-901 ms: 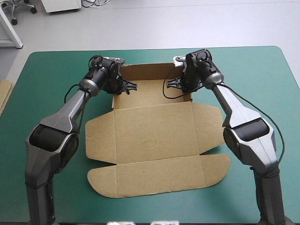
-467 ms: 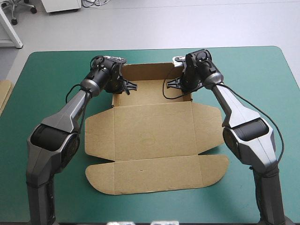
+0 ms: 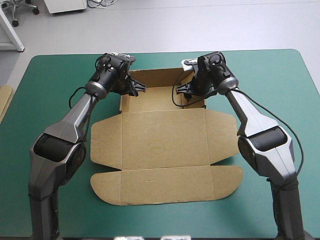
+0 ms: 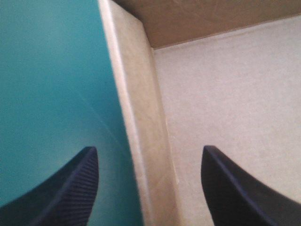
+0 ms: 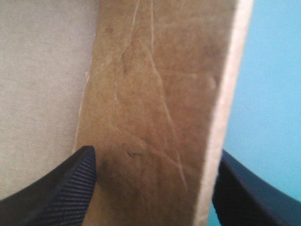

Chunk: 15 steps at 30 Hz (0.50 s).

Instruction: Fold the box

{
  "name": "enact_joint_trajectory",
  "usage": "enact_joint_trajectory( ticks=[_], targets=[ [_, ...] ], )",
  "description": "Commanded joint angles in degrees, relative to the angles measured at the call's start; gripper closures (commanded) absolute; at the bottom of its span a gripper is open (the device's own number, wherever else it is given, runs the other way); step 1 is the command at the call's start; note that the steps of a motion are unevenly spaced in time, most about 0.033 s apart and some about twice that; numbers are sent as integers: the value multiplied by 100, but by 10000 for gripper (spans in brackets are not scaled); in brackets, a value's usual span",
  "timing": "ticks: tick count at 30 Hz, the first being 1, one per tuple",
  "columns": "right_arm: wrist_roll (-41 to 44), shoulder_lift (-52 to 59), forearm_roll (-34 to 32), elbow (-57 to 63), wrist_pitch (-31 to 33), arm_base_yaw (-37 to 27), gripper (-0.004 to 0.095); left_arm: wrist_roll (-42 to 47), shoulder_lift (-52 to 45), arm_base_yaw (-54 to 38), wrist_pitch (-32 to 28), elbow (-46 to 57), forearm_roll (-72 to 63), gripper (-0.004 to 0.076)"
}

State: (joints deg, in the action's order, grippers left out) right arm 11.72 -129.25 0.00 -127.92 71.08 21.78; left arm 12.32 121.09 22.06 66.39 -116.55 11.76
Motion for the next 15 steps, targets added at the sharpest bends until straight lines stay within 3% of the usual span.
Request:
enact_joint_trajectory(
  ticks=[1,12,15],
  targets=[
    [-68,625,-213,-372,24,-38,259,-18,-405,21,236,-537,301,259],
    [-399,1373,-487,-1126,24,-171,265,-18,-707,85,626,-1790,345,260],
    [-656,1795,-539,-1126,29,-200,423,-30,-1048,176,626,-1966,356,293]
  ],
)
